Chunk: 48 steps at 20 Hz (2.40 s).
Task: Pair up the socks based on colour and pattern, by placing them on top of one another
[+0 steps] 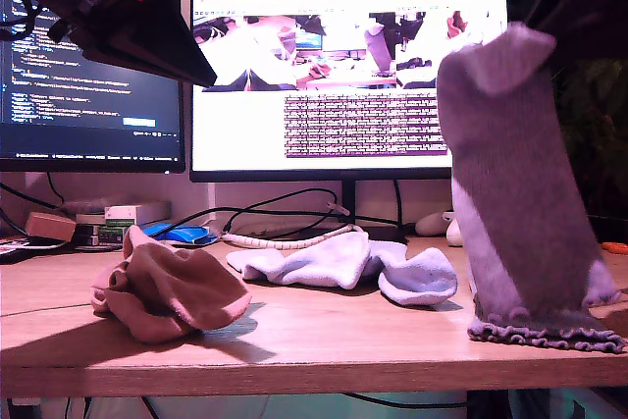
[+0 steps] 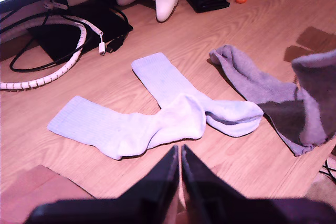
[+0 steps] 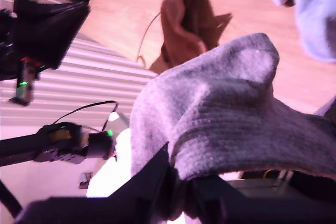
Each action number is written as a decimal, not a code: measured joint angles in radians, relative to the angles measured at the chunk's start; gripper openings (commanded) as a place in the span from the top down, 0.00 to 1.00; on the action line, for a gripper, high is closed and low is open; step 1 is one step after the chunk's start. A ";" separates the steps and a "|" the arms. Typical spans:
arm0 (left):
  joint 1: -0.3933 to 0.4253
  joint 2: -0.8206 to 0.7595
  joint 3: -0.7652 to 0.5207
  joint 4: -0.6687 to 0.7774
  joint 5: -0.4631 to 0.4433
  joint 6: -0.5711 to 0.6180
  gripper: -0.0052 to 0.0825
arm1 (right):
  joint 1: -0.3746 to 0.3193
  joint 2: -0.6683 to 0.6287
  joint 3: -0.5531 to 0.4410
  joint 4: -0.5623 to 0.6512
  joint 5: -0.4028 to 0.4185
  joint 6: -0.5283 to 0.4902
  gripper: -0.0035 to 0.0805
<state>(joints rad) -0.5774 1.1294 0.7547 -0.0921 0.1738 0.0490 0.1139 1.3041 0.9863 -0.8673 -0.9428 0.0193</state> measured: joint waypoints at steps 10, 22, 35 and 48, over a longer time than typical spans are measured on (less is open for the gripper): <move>0.004 0.000 0.000 0.000 0.000 0.000 0.97 | -0.004 0.140 -0.009 0.106 0.225 0.001 0.97; 0.004 0.000 0.000 -0.027 0.000 0.000 0.97 | -0.023 0.171 -0.009 0.230 0.377 0.087 0.97; 0.004 0.000 0.000 -0.067 0.000 0.000 0.97 | -0.035 0.233 -0.013 0.463 0.433 0.159 0.59; 0.004 0.000 0.000 -0.110 0.000 0.000 0.97 | -0.060 0.233 -0.014 0.331 0.404 0.330 0.98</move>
<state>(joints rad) -0.5732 1.1294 0.7547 -0.2020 0.1741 0.0494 0.0540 1.5375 0.9722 -0.5365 -0.5388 0.3496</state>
